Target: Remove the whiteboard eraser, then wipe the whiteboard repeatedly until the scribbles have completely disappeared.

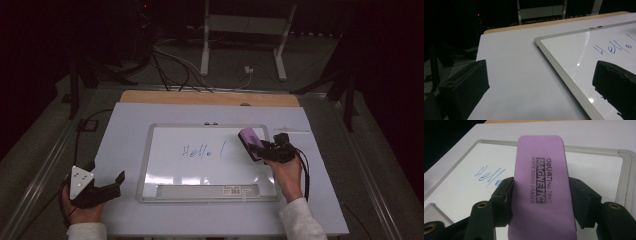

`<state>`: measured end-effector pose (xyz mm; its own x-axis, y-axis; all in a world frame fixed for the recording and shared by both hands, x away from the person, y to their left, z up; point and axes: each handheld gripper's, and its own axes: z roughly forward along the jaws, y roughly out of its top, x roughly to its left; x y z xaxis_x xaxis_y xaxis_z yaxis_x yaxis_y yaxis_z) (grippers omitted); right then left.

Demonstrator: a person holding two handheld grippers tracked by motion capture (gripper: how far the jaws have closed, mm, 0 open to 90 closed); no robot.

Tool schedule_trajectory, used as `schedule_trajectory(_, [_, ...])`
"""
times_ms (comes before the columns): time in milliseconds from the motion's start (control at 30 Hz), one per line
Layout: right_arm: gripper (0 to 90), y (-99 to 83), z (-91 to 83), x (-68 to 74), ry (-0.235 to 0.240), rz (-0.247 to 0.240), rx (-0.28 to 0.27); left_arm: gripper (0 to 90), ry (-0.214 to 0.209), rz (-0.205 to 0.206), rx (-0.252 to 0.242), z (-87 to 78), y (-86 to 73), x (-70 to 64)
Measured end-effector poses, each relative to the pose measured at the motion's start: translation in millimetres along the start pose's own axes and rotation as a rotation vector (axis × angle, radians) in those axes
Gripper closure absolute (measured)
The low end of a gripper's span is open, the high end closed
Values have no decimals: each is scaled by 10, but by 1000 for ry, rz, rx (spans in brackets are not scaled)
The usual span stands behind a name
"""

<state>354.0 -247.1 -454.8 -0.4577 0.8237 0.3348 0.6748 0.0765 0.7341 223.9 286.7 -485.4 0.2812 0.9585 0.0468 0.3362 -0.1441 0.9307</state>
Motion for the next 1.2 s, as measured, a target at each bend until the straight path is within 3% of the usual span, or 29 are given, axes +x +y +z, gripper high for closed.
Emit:
schedule_trajectory(767, [411, 129, 178, 107, 48, -1, -22, 13, -3, 2, 2, 8, -4, -8])
schedule_trajectory(1200, [411, 147, 354, 153, 56, -6, -6, 13, -5, 4, 2, 12, -5, -14])
